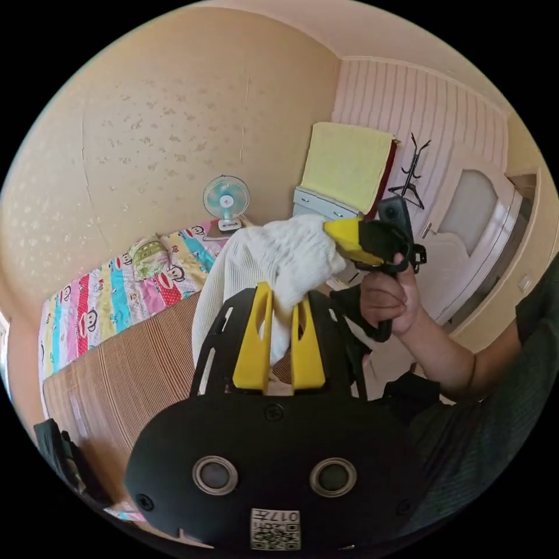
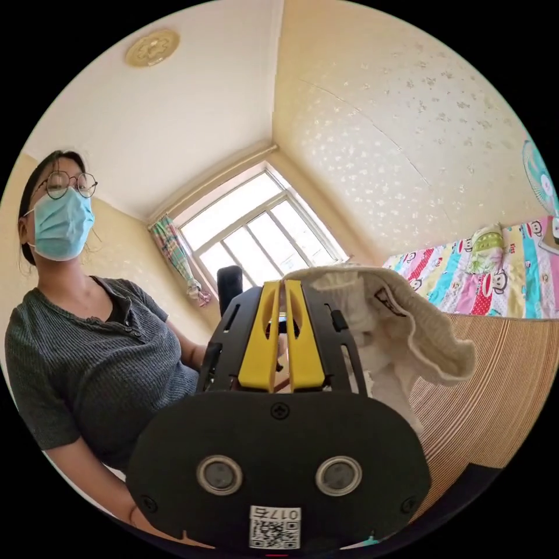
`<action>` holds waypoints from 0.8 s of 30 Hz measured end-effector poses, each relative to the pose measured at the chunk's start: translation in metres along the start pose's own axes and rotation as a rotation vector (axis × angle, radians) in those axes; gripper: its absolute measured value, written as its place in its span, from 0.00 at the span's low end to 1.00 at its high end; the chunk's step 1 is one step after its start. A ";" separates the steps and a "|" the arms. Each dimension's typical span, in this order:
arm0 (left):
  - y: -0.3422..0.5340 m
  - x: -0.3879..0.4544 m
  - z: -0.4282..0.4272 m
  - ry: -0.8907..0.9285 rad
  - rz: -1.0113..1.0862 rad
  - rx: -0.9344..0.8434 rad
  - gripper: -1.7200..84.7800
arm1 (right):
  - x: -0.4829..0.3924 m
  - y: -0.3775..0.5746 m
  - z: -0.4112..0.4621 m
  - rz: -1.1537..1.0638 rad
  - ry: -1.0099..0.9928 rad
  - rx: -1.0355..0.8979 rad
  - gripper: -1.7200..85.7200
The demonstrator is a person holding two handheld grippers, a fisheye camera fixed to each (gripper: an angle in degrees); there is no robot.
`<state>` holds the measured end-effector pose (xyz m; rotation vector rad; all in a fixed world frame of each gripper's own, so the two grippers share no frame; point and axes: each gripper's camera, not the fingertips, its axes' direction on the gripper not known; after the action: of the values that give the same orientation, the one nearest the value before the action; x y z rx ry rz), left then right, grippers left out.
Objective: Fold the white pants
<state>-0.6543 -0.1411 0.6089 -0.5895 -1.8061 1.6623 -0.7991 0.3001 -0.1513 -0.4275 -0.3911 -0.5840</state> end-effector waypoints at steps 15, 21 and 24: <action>0.039 -0.111 -0.336 0.985 0.539 0.728 0.07 | 0.047 0.149 0.085 0.027 -0.030 -0.007 0.15; 0.049 -0.109 -0.386 1.573 0.930 0.951 0.07 | 0.079 0.158 0.232 -0.005 -0.196 -0.137 0.24; 0.054 -0.098 -0.395 1.782 0.971 0.983 0.07 | 0.111 0.185 0.320 0.053 -0.470 -0.155 0.27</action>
<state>-0.3146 0.0825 0.5537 -1.6950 0.6344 1.2231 -0.6768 0.5466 0.1192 -0.7261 -0.7838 -0.4598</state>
